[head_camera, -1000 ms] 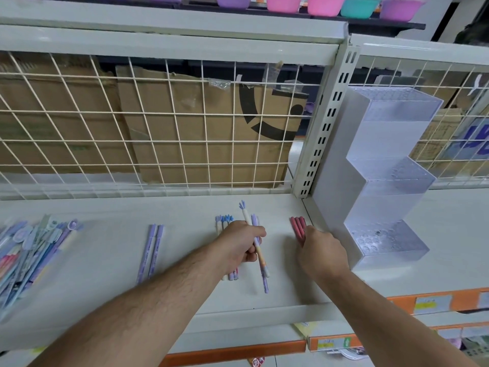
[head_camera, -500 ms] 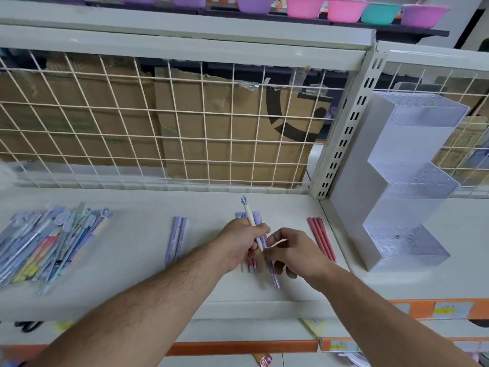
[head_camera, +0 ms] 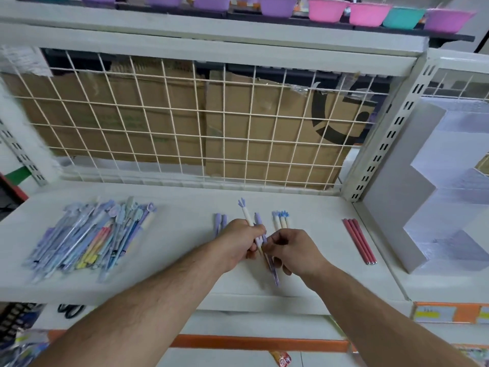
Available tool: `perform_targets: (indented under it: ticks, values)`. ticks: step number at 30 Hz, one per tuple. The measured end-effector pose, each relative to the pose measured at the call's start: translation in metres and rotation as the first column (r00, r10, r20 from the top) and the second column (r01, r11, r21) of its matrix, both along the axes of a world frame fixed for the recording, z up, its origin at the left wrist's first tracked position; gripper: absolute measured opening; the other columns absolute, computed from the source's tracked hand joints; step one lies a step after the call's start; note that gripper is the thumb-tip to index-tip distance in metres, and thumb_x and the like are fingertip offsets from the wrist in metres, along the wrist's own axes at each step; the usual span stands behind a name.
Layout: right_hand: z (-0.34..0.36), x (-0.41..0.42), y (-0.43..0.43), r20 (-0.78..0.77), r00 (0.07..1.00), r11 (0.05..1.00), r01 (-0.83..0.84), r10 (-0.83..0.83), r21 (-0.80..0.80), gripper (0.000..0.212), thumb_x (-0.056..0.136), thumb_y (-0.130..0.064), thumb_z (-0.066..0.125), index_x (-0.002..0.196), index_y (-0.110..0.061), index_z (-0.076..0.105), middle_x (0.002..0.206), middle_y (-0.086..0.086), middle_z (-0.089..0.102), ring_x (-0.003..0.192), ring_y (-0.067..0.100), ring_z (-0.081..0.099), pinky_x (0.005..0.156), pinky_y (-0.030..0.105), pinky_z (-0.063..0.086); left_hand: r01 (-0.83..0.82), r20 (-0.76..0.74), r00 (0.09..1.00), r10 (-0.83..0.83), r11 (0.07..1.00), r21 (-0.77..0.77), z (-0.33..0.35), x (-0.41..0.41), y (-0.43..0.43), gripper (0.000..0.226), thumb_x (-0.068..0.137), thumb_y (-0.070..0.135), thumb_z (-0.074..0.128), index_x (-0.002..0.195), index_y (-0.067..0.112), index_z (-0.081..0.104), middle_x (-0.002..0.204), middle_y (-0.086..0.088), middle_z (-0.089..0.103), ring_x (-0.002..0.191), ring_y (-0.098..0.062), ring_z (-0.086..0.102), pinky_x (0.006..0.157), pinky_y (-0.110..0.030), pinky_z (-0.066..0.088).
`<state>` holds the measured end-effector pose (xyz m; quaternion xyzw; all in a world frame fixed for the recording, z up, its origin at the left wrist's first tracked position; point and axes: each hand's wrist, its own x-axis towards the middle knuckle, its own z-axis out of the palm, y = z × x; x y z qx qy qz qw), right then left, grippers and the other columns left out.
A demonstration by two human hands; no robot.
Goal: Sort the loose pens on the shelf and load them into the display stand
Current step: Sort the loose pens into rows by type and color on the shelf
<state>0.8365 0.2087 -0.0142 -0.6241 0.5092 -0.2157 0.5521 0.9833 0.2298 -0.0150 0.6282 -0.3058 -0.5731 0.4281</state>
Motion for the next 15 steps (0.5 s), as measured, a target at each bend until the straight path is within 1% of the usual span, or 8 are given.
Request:
perform_targets:
  ticks: [2, 5, 7, 8, 10, 11, 13, 15]
  values:
    - [-0.003, 0.016, 0.002, -0.046, 0.998, 0.999, 0.046, -0.047, -0.019, 0.006, 0.085, -0.005, 0.071, 0.08, -0.006, 0.067, 0.064, 0.006, 0.065, 0.05, 0.018, 0.055, 0.042, 0.025, 0.035, -0.017, 0.021, 1.0, 0.016, 0.999, 0.036, 0.001, 0.018, 0.007, 0.019, 0.093, 0.009, 0.053, 0.074, 0.008, 0.051, 0.058, -0.006, 0.04, 0.042, -0.014, 0.035, 0.049, -0.023, 0.028]
    - [-0.012, 0.041, 0.001, -0.153, 0.985, 0.995, 0.072, -0.081, -0.062, 0.005, 0.083, -0.009, 0.072, 0.082, -0.007, 0.068, 0.062, 0.002, 0.066, 0.047, 0.012, 0.058, 0.039, 0.02, 0.037, -0.012, 0.089, 0.996, 0.007, 0.998, 0.056, -0.003, 0.047, 0.015, 0.011, 0.085, 0.01, 0.055, 0.078, 0.009, 0.047, 0.053, -0.004, 0.041, 0.043, -0.018, 0.038, 0.055, -0.027, 0.033]
    - [-0.02, 0.057, -0.002, -0.239, 0.967, 0.994, 0.068, -0.088, -0.091, 0.004, 0.082, -0.01, 0.07, 0.079, -0.008, 0.069, 0.053, -0.003, 0.064, 0.044, 0.009, 0.056, 0.042, 0.02, 0.039, -0.016, 0.13, 0.992, 0.009, 0.999, 0.047, -0.005, 0.065, 0.02, 0.008, 0.086, 0.005, 0.054, 0.078, 0.007, 0.051, 0.054, -0.004, 0.042, 0.046, -0.017, 0.04, 0.051, -0.026, 0.037]
    - [-0.023, 0.064, -0.003, -0.286, 0.954, 0.992, 0.062, -0.093, -0.113, 0.005, 0.081, -0.012, 0.067, 0.078, -0.009, 0.069, 0.052, -0.005, 0.063, 0.046, 0.009, 0.057, 0.045, 0.021, 0.041, -0.019, 0.137, 0.991, 0.012, 0.999, 0.048, -0.006, 0.073, 0.023, 0.011, 0.087, 0.002, 0.054, 0.077, 0.008, 0.052, 0.055, -0.004, 0.043, 0.047, -0.016, 0.04, 0.048, -0.024, 0.037]
    - [-0.027, 0.077, -0.005, -0.372, 0.922, 0.987, 0.057, -0.11, -0.151, 0.007, 0.082, -0.016, 0.064, 0.08, -0.013, 0.07, 0.063, -0.003, 0.069, 0.058, 0.012, 0.063, 0.053, 0.023, 0.045, -0.012, 0.126, 0.992, 0.006, 0.999, 0.043, -0.006, 0.087, 0.029, 0.018, 0.088, -0.002, 0.053, 0.074, 0.01, 0.052, 0.057, -0.004, 0.043, 0.047, -0.014, 0.039, 0.045, -0.023, 0.035]
    - [-0.027, 0.082, -0.006, -0.404, 0.907, 0.985, 0.06, -0.122, -0.161, 0.008, 0.084, -0.017, 0.064, 0.083, -0.014, 0.071, 0.07, -0.001, 0.071, 0.064, 0.013, 0.064, 0.054, 0.023, 0.045, -0.009, 0.125, 0.992, 0.004, 0.999, 0.041, -0.006, 0.094, 0.031, 0.021, 0.087, -0.003, 0.053, 0.072, 0.012, 0.051, 0.057, -0.003, 0.042, 0.047, -0.014, 0.038, 0.045, -0.022, 0.033]
    - [-0.027, 0.091, -0.007, -0.47, 0.873, 0.983, 0.05, -0.129, -0.177, 0.011, 0.088, -0.02, 0.063, 0.086, -0.013, 0.071, 0.075, 0.002, 0.072, 0.065, 0.013, 0.063, 0.05, 0.022, 0.042, 0.005, 0.134, 0.991, -0.011, 0.999, 0.042, -0.005, 0.105, 0.037, 0.027, 0.087, -0.005, 0.053, 0.069, 0.014, 0.047, 0.056, -0.003, 0.04, 0.048, -0.015, 0.036, 0.045, -0.022, 0.03]
    - [-0.028, 0.098, -0.008, -0.506, 0.852, 0.981, 0.041, -0.133, -0.19, 0.018, 0.089, -0.022, 0.063, 0.08, -0.01, 0.072, 0.071, 0.005, 0.072, 0.063, 0.016, 0.065, 0.049, 0.022, 0.043, 0.034, 0.151, 0.988, -0.04, 0.998, 0.046, -0.006, 0.114, 0.041, 0.027, 0.086, -0.005, 0.055, 0.069, 0.015, 0.046, 0.063, -0.006, 0.039, 0.051, -0.017, 0.034, 0.048, -0.024, 0.028]
